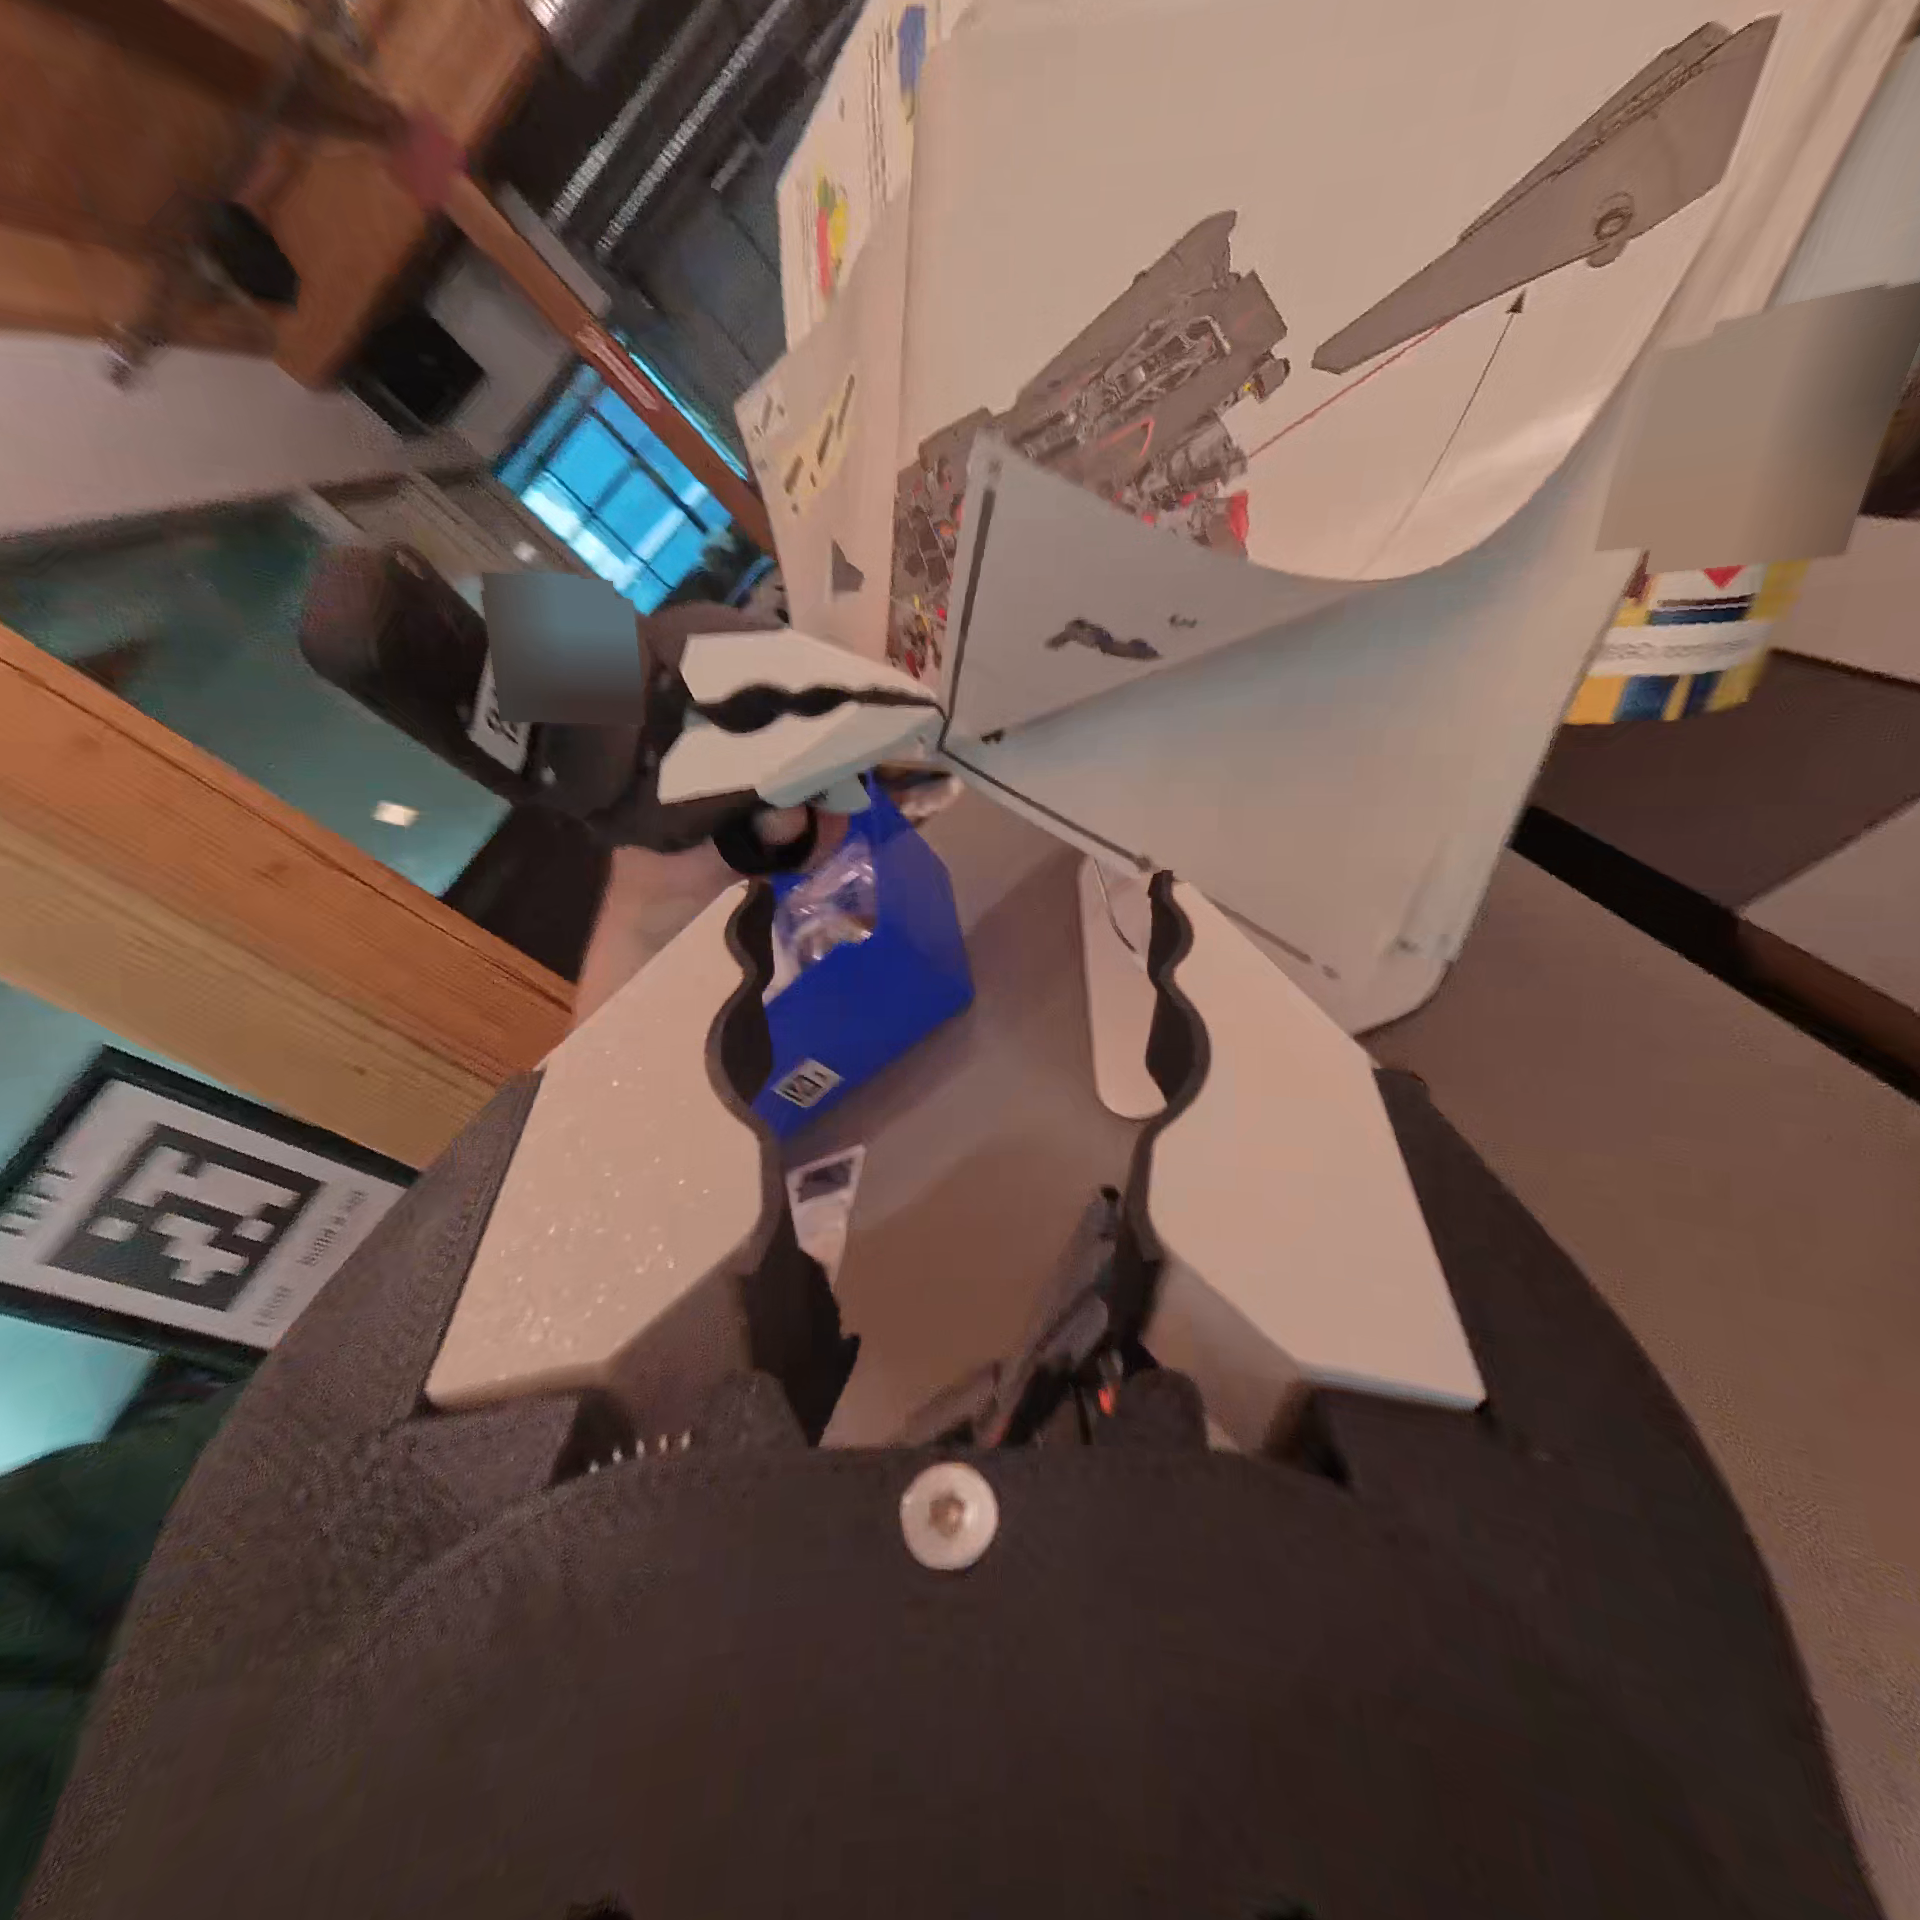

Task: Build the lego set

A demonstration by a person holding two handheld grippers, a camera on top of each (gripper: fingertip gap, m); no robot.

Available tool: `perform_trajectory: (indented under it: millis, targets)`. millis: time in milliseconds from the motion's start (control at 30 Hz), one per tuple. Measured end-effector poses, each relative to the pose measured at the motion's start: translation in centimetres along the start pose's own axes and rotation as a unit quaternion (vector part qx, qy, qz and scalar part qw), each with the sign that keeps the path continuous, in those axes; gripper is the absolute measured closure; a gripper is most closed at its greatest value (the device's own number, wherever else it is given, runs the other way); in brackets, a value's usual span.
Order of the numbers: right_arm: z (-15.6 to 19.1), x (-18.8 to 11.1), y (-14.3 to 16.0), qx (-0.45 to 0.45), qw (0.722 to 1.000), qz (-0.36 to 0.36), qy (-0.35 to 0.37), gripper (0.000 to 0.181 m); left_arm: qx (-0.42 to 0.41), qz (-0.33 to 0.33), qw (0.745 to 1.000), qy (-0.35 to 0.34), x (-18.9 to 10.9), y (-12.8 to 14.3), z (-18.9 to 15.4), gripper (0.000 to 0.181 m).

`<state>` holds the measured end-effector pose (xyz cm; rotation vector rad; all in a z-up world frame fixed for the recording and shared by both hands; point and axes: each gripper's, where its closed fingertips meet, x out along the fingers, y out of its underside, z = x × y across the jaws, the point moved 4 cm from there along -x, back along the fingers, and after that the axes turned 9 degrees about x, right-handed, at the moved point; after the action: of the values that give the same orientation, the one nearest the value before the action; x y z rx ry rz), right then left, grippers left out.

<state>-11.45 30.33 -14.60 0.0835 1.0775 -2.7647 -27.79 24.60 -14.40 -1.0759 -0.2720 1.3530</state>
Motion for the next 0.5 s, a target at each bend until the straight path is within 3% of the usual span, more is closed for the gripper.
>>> perform_trajectory:
  millis: [133, 300, 367, 500]
  targets:
    - [-1.3, 2.9, -2.7, 0.052, 0.998, -0.01, -0.016, 0.103, 0.002, -0.015, 1.0, -0.001, -0.1, 0.1, -0.1, 0.181]
    - [-3.4, 4.4, -5.6, 0.128, 0.988, -0.066, -0.051, 0.107, 0.002, -0.025, 1.0, 0.01, 0.2, 0.2, -0.2, 0.181]
    - [-3.6, 4.6, -6.4, 0.126, 0.985, -0.077, -0.084, 0.138, 0.02, -0.013, 1.0, 0.016, 0.3, 0.3, -0.5, 0.181]
    - [-3.0, 4.3, -8.0, 0.091, 0.983, -0.108, -0.116, 0.164, 0.037, 0.006, 0.999, 0.023, 0.4, 0.2, -1.0, 0.181]
